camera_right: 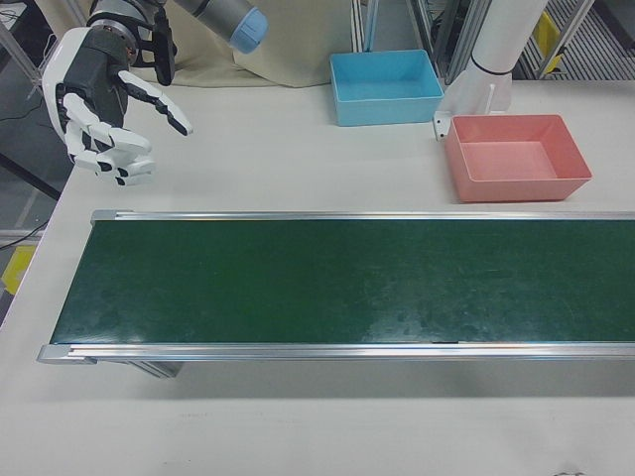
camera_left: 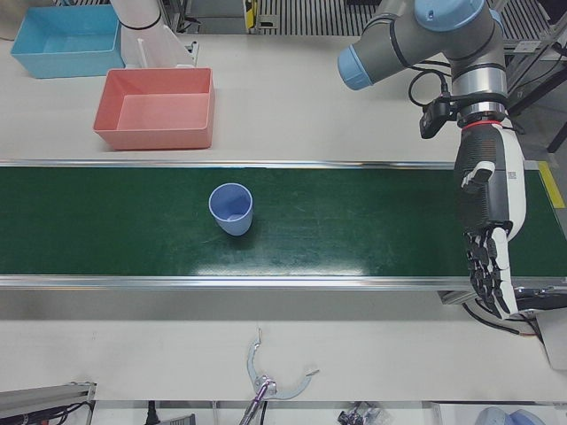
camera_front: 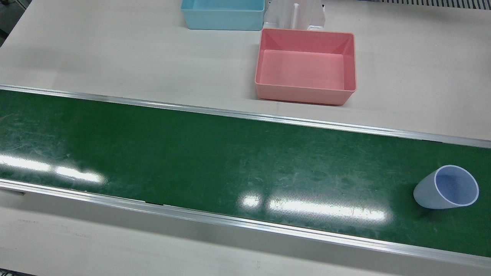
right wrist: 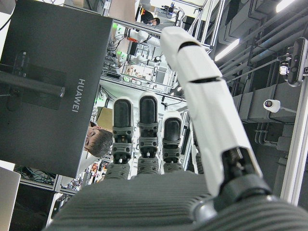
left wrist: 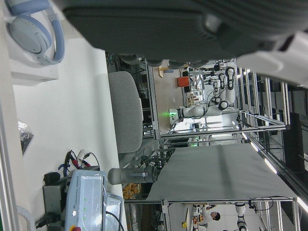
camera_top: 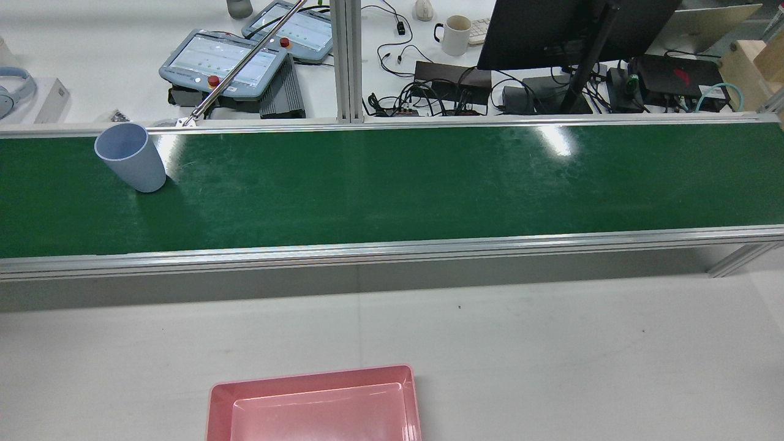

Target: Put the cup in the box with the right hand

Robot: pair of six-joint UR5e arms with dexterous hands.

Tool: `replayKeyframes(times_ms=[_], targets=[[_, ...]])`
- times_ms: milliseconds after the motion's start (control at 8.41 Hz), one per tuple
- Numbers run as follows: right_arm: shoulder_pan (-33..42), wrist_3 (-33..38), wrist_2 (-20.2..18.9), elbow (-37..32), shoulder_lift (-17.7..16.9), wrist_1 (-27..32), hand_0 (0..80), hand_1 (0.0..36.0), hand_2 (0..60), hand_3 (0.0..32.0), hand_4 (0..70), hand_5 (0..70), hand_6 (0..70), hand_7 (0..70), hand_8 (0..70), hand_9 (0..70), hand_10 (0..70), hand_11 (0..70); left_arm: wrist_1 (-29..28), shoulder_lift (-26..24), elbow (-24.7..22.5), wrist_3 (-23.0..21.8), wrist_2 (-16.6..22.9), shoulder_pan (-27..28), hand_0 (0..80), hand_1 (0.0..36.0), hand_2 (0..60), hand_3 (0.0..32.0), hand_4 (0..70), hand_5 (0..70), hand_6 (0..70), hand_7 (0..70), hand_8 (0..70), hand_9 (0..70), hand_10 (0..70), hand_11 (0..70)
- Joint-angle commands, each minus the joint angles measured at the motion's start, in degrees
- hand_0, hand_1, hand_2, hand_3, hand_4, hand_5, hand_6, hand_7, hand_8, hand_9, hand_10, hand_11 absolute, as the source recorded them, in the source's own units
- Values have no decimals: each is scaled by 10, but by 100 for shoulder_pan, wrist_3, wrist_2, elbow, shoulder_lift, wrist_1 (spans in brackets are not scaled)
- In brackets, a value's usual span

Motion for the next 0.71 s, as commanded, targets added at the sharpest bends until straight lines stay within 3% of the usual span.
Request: replayKeyframes(times_ms=[0,594], targets=[[0,0,-5,0,0,0,800,360,161,0,138,195,185,639,363,457,276,433,3,0,0,0,-2,9,0,0,0,0,0,0,0,0,0,0,0,0],[0,0,-5,9,0,0,800,360,167,0,141,195,185,639,363,457,276,434,-6,0,0,0,-2,0,0,0,0,0,0,0,0,0,0,0,0,0]])
